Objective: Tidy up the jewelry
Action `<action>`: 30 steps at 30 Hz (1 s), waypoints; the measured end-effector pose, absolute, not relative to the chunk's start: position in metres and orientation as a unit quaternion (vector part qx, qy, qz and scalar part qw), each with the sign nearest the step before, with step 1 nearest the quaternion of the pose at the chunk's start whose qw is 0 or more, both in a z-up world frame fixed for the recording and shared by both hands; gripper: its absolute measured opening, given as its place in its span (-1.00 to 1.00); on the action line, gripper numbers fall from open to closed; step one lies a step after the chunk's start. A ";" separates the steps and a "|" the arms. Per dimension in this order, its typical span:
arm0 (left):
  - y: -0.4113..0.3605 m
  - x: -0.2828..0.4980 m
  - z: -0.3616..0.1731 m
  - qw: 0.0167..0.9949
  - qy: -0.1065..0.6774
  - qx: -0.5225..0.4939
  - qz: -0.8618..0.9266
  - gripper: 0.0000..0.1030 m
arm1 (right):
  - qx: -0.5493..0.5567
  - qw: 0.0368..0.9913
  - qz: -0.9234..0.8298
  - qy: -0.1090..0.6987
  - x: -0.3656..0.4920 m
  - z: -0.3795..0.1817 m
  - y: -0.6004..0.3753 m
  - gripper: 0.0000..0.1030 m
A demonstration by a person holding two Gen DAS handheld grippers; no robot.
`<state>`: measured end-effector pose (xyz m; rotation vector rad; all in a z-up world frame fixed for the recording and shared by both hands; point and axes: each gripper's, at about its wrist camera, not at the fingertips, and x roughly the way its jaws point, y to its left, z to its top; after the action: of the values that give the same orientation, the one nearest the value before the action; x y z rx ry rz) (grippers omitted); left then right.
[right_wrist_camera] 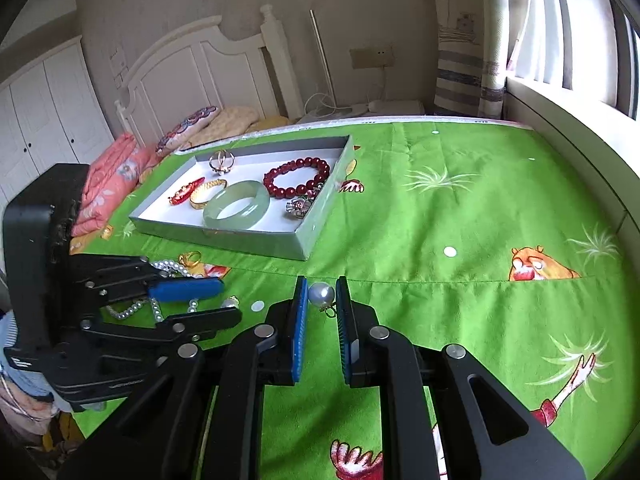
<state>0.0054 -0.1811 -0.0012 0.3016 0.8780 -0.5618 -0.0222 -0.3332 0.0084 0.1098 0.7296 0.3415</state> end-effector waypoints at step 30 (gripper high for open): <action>-0.129 -0.007 0.023 0.892 0.378 0.112 -0.221 -0.71 | 0.024 0.920 0.201 0.335 -0.021 0.017 -0.299 -0.73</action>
<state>-0.0068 -0.1289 0.0235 0.2330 0.7842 -0.4580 -0.0213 -0.2989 0.0173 0.0493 0.6881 0.4129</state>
